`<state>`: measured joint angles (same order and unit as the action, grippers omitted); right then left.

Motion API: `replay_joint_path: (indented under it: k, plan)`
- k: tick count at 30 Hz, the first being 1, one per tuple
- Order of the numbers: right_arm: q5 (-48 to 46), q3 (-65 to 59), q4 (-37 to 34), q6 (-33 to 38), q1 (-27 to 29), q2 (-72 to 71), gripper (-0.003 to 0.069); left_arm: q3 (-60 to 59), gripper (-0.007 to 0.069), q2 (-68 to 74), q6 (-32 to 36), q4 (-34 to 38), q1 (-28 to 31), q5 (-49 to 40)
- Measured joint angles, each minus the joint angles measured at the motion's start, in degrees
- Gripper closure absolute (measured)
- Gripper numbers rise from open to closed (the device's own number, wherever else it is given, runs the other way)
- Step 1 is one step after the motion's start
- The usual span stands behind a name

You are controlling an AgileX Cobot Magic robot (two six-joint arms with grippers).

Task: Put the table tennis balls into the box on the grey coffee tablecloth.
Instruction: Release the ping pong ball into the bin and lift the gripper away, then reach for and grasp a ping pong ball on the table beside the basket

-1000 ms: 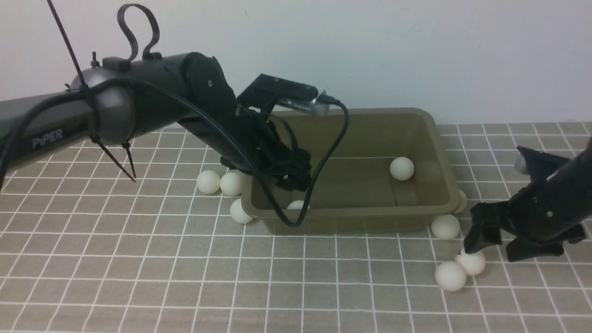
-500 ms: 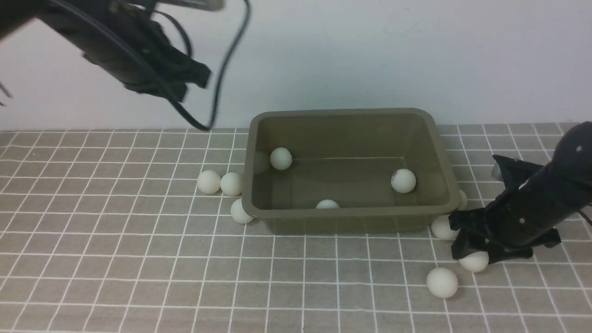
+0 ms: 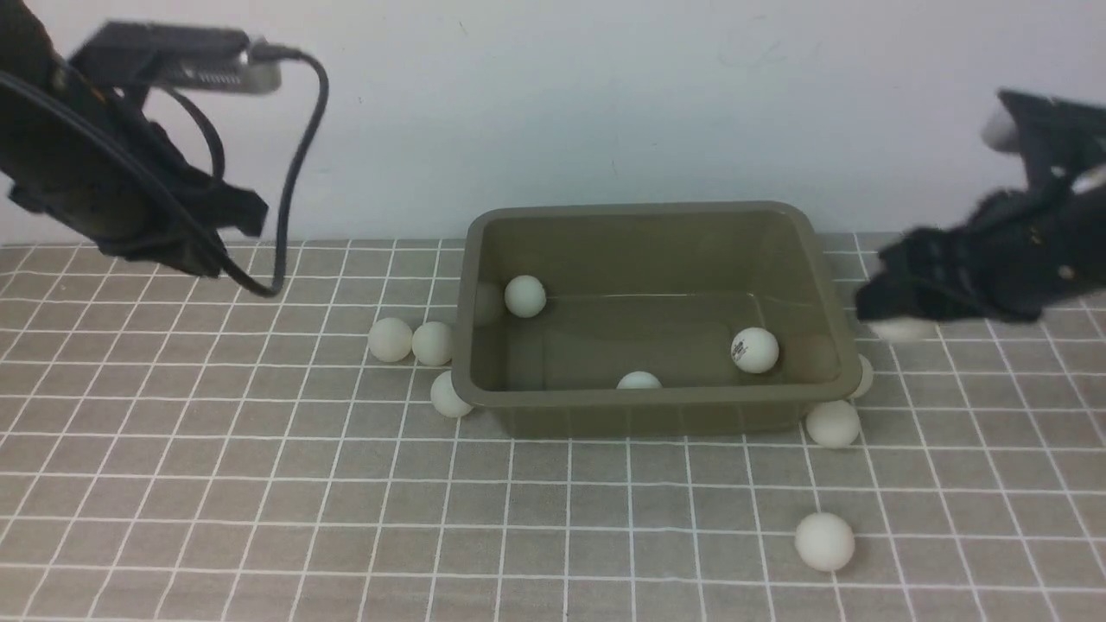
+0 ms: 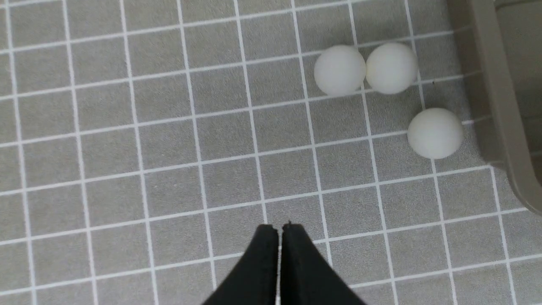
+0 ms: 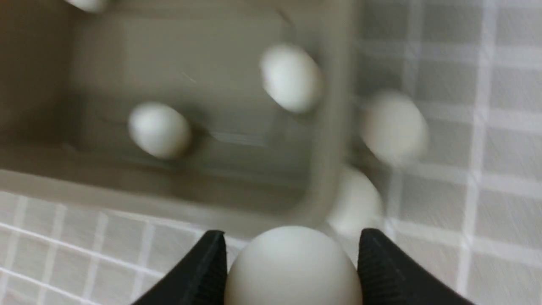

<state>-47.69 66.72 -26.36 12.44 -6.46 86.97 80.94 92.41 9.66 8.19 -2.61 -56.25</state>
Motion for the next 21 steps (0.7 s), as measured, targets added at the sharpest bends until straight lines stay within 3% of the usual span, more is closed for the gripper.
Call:
replay_joint_path:
  k: [4,8,11,13,14,16,21]
  plan:
    - [-0.1,9.4,0.0,0.1,-3.8,7.9,0.0296,-2.0,0.0628,3.8,2.6,2.2,-1.7,5.4]
    - [-4.3,18.0,0.1,-1.2,-4.7,15.8,0.0203,-2.0,0.0580,9.0,5.8,3.2,-3.3,10.1]
    - [-8.9,22.3,1.1,-2.0,-4.7,18.4,0.0118,-2.0,0.0494,12.7,7.4,3.5,-4.3,12.3]
    - [-11.6,24.4,3.2,-2.2,-4.7,18.5,0.0082,-2.0,0.0398,15.0,7.9,3.7,-4.6,14.4]
    - [-11.9,24.6,3.2,-2.2,-4.7,18.5,0.0081,-2.0,0.0389,15.2,7.9,3.7,-4.6,14.6]
    - [-14.0,25.8,5.2,-2.3,-4.8,16.3,0.0092,-2.0,0.0277,17.7,8.1,4.1,-4.7,17.3]
    - [-20.3,26.2,8.3,-2.4,-4.8,6.1,0.0216,-2.0,0.0127,22.5,8.3,4.6,-4.7,23.9]
